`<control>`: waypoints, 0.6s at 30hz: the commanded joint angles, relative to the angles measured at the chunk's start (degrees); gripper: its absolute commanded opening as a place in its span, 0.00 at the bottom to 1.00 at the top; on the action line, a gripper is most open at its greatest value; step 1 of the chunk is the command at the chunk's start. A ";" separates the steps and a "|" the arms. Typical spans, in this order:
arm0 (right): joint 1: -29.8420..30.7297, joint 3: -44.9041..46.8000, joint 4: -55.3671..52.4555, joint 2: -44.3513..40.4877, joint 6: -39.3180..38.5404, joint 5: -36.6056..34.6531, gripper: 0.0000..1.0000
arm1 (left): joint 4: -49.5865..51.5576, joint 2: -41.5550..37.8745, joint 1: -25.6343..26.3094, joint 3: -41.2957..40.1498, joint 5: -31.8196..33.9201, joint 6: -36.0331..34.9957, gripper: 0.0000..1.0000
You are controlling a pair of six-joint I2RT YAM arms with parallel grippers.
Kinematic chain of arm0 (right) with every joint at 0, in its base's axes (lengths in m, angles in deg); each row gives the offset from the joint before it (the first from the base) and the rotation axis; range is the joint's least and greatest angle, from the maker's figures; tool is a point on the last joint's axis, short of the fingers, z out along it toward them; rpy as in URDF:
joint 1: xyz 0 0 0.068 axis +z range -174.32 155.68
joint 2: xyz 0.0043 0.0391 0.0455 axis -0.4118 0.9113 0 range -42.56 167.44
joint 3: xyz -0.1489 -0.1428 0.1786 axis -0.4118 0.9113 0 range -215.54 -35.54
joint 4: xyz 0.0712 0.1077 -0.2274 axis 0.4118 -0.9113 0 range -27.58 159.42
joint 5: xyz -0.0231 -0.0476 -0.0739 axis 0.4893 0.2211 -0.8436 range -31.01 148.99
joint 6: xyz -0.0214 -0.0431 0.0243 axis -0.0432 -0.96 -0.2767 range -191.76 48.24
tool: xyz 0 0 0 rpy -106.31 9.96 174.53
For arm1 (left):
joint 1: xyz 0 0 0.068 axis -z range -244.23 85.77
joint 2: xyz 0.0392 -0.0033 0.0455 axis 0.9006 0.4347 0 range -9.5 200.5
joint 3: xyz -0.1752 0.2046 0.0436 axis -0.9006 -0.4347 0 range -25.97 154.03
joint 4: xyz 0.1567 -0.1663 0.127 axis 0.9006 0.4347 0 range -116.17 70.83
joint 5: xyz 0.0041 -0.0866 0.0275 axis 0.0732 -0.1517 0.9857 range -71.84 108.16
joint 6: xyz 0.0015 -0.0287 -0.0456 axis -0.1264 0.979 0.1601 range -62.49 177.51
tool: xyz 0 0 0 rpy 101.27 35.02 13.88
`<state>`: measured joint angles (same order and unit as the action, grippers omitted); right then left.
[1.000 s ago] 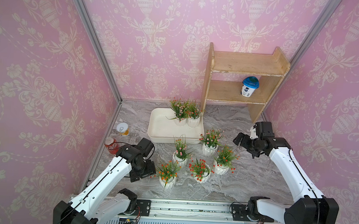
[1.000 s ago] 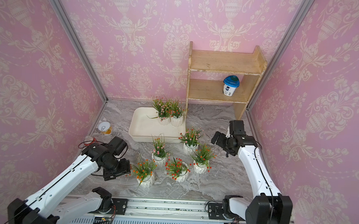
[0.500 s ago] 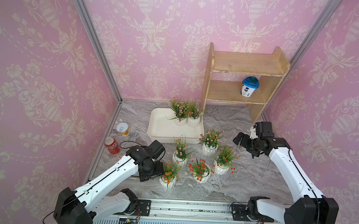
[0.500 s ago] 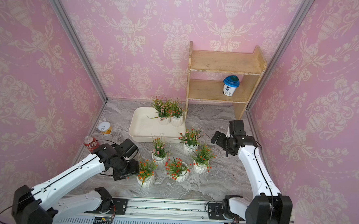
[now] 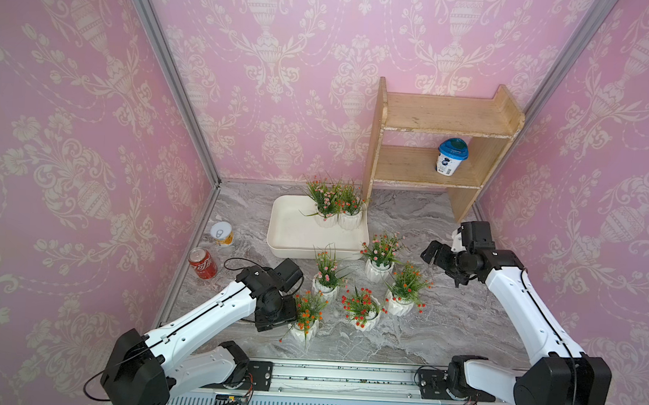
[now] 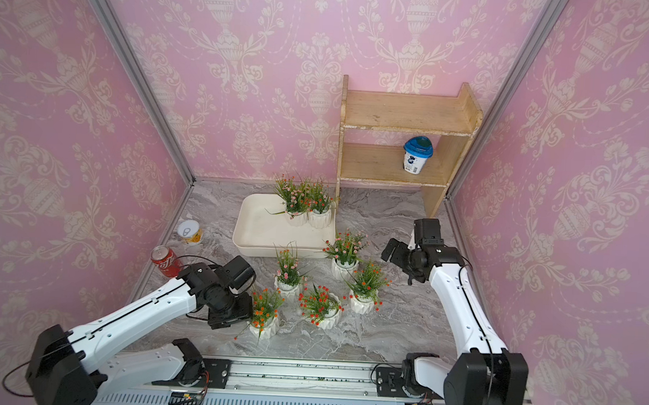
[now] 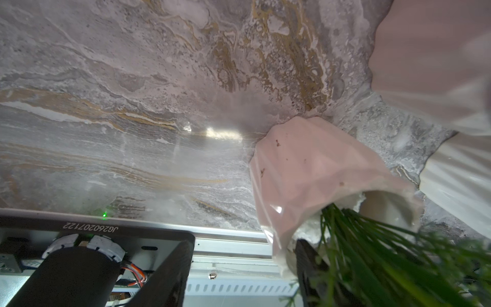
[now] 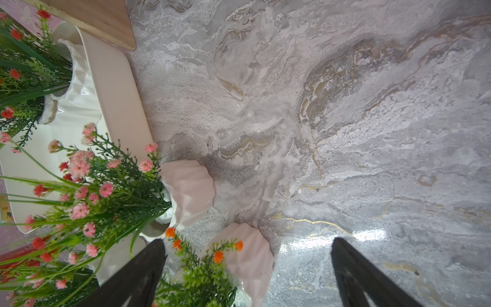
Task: Put the potted gypsophila into the storage box
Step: Pick up the baby's breath potted plant from the center of the board.
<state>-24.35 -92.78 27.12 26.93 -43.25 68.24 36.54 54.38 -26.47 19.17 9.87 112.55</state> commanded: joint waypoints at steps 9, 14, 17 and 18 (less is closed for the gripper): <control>-0.35 1.14 -0.03 -0.93 0.40 -0.03 1.00 | -2.61 2.17 0.67 -1.38 2.24 1.40 0.60; -0.33 1.28 0.11 -0.89 0.40 -0.03 1.00 | -3.63 2.90 0.74 -1.81 2.64 1.30 0.55; -0.36 1.43 0.12 -0.94 0.40 -0.03 1.00 | -4.25 3.40 0.79 -1.90 2.65 1.22 0.47; -0.34 1.43 0.12 -1.02 0.40 -0.05 1.00 | -4.51 3.58 0.74 -1.90 2.58 1.23 0.45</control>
<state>-24.35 -92.01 27.12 26.93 -43.25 68.22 32.37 57.18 -26.06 18.21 10.50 112.92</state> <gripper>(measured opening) 0.995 0.457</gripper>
